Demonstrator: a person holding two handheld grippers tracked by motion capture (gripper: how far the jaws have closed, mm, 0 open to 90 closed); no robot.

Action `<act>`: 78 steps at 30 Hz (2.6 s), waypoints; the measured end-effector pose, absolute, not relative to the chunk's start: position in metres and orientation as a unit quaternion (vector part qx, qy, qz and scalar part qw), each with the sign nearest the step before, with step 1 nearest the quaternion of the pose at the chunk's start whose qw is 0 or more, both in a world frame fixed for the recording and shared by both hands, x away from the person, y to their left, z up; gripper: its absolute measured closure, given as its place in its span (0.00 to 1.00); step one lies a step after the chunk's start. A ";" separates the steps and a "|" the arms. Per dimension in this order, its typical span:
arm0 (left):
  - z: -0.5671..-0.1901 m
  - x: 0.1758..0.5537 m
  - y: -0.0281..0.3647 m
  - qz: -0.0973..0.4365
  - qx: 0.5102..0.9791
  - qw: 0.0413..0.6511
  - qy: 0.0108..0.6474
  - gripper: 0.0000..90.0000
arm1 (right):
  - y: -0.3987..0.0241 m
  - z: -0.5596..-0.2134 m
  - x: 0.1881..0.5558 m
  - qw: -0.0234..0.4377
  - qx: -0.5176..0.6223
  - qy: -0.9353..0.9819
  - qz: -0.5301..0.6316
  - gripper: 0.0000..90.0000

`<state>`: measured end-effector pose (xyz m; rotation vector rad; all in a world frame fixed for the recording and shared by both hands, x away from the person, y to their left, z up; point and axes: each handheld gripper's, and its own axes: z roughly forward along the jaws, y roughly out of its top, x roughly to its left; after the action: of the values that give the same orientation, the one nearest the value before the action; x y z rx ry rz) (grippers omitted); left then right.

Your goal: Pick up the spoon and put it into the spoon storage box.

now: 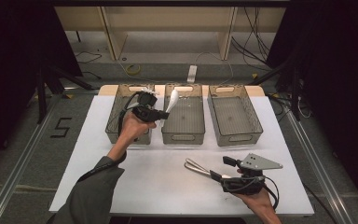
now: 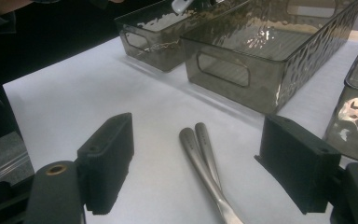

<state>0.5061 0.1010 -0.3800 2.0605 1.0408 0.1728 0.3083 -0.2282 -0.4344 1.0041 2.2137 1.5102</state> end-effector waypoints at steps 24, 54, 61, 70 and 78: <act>-0.391 0.523 0.080 0.079 0.823 0.378 0.418 0.94 | -0.228 -0.434 0.309 0.138 0.348 0.766 0.523 0.30; -0.410 0.527 0.063 0.070 0.833 0.351 0.422 0.84 | -0.228 -0.434 0.308 0.137 0.347 0.766 0.523 0.30; -0.398 0.523 0.064 0.069 0.834 0.361 0.411 0.58 | -0.228 -0.434 0.307 0.138 0.346 0.766 0.524 0.30; -0.390 0.508 0.080 0.069 0.829 0.375 0.408 0.36 | -0.228 -0.434 0.308 0.139 0.349 0.766 0.522 0.30; -0.386 0.476 0.116 0.076 0.823 0.400 0.397 0.31 | -0.229 -0.434 0.309 0.145 0.350 0.768 0.517 0.30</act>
<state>0.4759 0.1158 -0.3865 2.0811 1.0051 0.1932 0.3088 -0.2289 -0.4340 1.0084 2.2112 1.4896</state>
